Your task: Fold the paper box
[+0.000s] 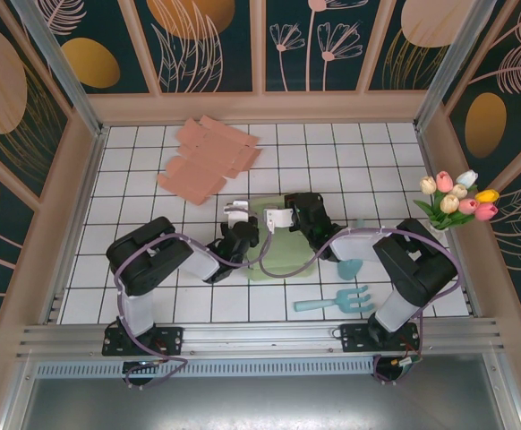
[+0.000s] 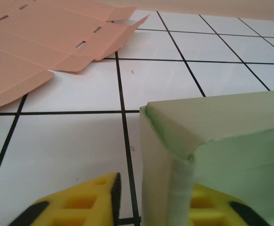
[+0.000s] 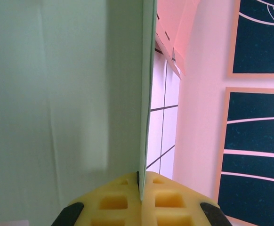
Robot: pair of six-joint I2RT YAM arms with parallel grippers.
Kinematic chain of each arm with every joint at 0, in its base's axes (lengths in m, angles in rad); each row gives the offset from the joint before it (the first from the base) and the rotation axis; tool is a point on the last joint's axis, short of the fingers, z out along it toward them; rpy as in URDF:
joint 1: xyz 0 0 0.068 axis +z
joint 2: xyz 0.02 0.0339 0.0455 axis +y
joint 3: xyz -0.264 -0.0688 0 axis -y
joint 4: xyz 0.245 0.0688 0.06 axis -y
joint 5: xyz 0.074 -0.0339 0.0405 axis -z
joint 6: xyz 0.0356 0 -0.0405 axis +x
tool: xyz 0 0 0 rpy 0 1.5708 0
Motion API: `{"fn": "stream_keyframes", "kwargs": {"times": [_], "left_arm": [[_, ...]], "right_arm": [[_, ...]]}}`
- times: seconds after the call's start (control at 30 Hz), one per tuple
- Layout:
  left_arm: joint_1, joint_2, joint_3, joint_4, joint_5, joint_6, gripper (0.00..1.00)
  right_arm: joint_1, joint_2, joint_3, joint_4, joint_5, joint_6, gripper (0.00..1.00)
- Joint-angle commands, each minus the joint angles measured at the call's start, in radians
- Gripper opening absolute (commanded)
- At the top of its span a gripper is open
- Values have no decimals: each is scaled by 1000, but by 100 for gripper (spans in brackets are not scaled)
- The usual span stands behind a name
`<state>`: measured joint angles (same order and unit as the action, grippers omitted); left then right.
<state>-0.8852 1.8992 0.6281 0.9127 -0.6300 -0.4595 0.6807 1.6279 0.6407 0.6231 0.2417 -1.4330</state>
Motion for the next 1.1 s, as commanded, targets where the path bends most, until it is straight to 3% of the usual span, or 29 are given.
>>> {"fn": "stream_keyframes", "kwargs": {"times": [0.0, 0.17, 0.37, 0.5, 0.67, 0.77, 0.87, 1.07], "left_arm": [[11, 3, -33, 10, 37, -46, 34], [11, 55, -25, 37, 25, -61, 33], [11, 81, 17, -7, -27, -62, 23], [11, 102, 27, -37, -90, -64, 0], [14, 111, 27, -62, -191, -6, 0], [20, 81, 15, -45, -68, 30, 1], [22, 38, 22, -69, 40, 7, 27], [21, 14, 24, -92, 113, -79, 30]], "right_arm": [[3, -6, -10, -81, -15, 23, 0], [3, -6, -9, -82, -13, 23, 0], [0, -7, -10, -86, -6, 19, 0], [-3, -6, -10, -86, -3, 21, 0], [-3, -11, -10, -91, 4, 24, 0], [-3, -11, -6, -95, 1, 32, 0], [-3, -10, -1, -95, -3, 40, 0], [-1, -8, -1, -99, -2, 42, 0]]}}
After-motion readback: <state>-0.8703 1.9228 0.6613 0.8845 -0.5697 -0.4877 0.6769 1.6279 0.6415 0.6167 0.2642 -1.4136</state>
